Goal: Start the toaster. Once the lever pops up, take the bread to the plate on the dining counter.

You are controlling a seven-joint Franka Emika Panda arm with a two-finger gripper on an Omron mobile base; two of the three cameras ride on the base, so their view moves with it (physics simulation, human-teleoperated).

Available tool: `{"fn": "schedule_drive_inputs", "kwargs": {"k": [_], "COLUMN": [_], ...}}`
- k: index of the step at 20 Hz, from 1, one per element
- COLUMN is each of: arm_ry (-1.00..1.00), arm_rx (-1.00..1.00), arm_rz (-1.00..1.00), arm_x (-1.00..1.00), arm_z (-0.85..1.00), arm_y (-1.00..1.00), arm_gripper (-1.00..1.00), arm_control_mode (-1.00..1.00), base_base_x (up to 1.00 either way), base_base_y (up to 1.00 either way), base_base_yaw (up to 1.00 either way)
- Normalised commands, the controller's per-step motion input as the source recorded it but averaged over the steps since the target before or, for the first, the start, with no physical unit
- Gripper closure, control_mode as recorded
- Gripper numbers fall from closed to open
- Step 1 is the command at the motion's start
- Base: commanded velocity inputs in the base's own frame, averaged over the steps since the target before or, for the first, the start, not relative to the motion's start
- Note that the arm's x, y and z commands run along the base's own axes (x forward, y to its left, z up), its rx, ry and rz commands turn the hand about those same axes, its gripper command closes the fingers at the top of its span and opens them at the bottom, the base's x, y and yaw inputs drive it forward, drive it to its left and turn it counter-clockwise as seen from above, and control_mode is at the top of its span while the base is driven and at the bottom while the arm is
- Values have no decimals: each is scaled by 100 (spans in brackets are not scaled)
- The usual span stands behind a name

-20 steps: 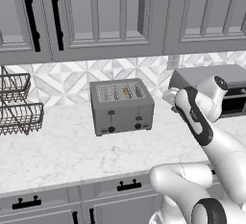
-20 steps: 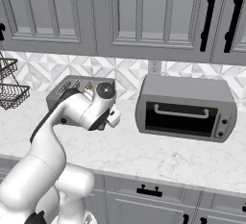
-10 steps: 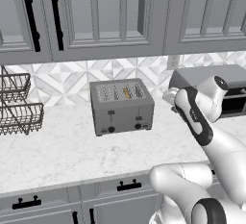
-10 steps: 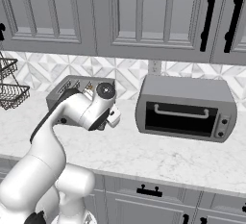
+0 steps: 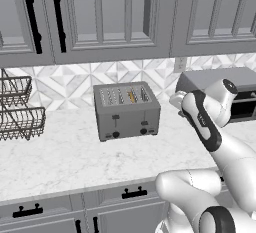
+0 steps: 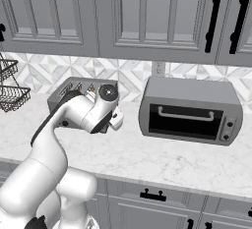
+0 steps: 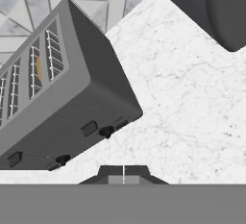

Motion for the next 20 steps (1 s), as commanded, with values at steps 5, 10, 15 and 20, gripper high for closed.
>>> {"fn": "schedule_drive_inputs", "kwargs": {"k": [5,10,15,20], "arm_ry": [0,0,0,0], "arm_rx": [0,0,0,0], "arm_rz": [0,0,0,0], "arm_x": [0,0,0,0], "arm_z": [0,0,0,0], "arm_y": [0,0,0,0], "arm_gripper": [100,100,100,100], "arm_control_mode": [-100,-100,-100,-100], "base_base_x": [0,0,0,0], "base_base_y": [0,0,0,0], "base_base_yaw": [0,0,0,0]}}
